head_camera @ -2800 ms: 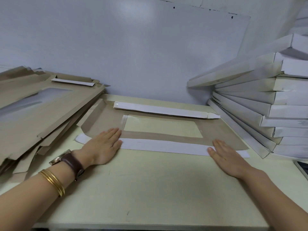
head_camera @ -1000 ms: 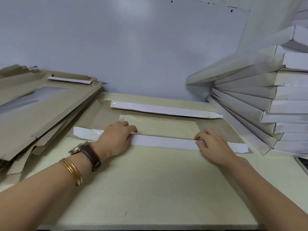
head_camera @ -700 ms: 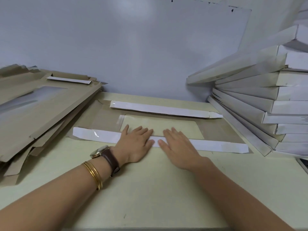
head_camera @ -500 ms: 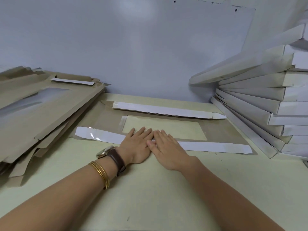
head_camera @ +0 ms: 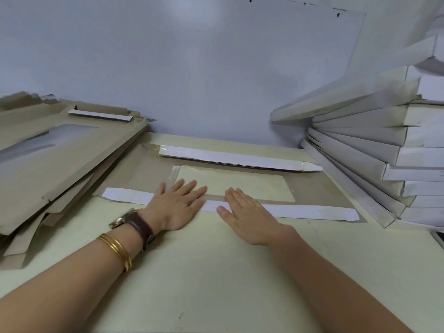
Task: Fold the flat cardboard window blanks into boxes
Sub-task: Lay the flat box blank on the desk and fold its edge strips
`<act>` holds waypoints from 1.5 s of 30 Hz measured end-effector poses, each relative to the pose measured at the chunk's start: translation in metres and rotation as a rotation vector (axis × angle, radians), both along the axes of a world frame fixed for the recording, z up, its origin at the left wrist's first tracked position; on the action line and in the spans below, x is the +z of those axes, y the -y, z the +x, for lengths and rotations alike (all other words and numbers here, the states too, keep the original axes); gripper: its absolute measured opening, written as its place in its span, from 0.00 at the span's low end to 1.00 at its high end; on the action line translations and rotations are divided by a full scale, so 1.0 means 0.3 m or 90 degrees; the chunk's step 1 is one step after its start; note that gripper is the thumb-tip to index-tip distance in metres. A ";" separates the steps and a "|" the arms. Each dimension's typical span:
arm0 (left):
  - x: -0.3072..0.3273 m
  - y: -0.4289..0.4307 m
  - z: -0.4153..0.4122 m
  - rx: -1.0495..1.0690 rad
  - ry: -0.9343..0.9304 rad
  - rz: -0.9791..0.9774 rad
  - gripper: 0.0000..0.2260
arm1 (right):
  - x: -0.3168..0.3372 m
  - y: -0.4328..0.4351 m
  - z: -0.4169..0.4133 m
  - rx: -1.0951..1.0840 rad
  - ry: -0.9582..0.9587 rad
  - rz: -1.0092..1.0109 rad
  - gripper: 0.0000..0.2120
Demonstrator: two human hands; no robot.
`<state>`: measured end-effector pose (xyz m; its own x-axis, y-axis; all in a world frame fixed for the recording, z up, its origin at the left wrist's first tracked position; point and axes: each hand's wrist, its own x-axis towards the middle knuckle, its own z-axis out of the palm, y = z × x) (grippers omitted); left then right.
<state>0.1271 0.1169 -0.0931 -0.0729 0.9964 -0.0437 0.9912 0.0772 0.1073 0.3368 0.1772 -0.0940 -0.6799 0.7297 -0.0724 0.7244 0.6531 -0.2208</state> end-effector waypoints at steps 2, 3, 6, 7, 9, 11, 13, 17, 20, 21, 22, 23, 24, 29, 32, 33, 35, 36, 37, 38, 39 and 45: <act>0.002 0.018 -0.049 0.021 0.001 -0.004 0.23 | -0.007 -0.020 0.048 -0.013 -0.002 -0.004 0.36; 0.003 0.027 -0.072 0.030 0.002 -0.006 0.23 | -0.011 -0.031 0.075 -0.022 -0.003 -0.004 0.36; 0.004 0.048 -0.123 0.046 0.003 -0.005 0.24 | -0.019 -0.064 0.159 -0.051 -0.003 0.005 0.37; 0.004 0.053 -0.134 0.049 0.003 -0.004 0.24 | -0.019 -0.074 0.185 -0.060 -0.002 0.008 0.38; 0.004 0.058 -0.149 0.055 0.004 -0.004 0.24 | -0.018 -0.092 0.235 -0.076 0.000 0.008 0.37; 0.003 0.059 -0.153 0.060 0.001 -0.006 0.24 | -0.014 -0.105 0.284 -0.098 -0.002 0.003 0.35; 0.000 0.056 -0.155 0.068 0.000 -0.009 0.24 | -0.008 -0.119 0.339 -0.124 0.001 0.000 0.33; 0.000 0.064 -0.187 0.109 0.015 -0.010 0.27 | 0.009 -0.146 0.460 -0.184 0.013 -0.007 0.30; -0.002 0.082 -0.227 0.122 0.023 -0.014 0.29 | 0.015 -0.162 0.530 -0.210 0.018 -0.016 0.29; -0.003 0.086 -0.237 0.125 0.025 -0.014 0.28 | 0.016 -0.167 0.547 -0.216 0.017 -0.018 0.28; -0.004 0.088 -0.245 0.126 0.027 -0.013 0.27 | 0.017 -0.172 0.562 -0.222 0.016 -0.017 0.28; -0.005 0.088 -0.251 0.127 0.027 -0.011 0.26 | 0.019 -0.175 0.576 -0.226 0.020 -0.014 0.27; -0.006 0.088 -0.255 0.126 0.027 -0.008 0.25 | 0.021 -0.178 0.588 -0.229 0.025 -0.012 0.27; -0.009 0.075 -0.273 0.127 0.017 0.006 0.24 | 0.032 -0.176 0.630 -0.225 0.019 -0.026 0.28; -0.008 0.077 -0.276 0.147 0.015 0.025 0.25 | 0.034 -0.173 0.627 -0.232 0.028 -0.022 0.29; -0.008 0.080 -0.271 0.156 0.005 0.049 0.25 | 0.033 -0.172 0.624 -0.235 0.031 -0.020 0.29; -0.009 0.088 -0.258 0.171 -0.011 0.108 0.24 | 0.032 -0.167 0.618 -0.242 0.034 -0.015 0.29; -0.008 0.091 -0.253 0.177 -0.010 0.134 0.23 | 0.032 -0.164 0.615 -0.246 0.036 -0.014 0.29; -0.006 0.094 -0.246 0.183 -0.006 0.157 0.22 | 0.033 -0.160 0.612 -0.251 0.040 -0.011 0.29; -0.005 0.093 -0.239 0.188 -0.006 0.179 0.21 | 0.033 -0.156 0.608 -0.255 0.046 -0.007 0.29; -0.002 0.091 -0.230 0.190 -0.013 0.199 0.21 | 0.034 -0.152 0.603 -0.257 0.055 -0.002 0.29; 0.052 0.072 -0.081 0.087 -0.034 0.199 0.28 | 0.062 -0.115 0.530 -0.293 0.130 0.034 0.30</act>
<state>0.1028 0.0953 -0.0776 -0.2012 0.9416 0.2698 0.9787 0.1817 0.0957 0.4957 0.2117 -0.0755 -0.2628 0.9569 -0.1240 0.9648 0.2624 -0.0196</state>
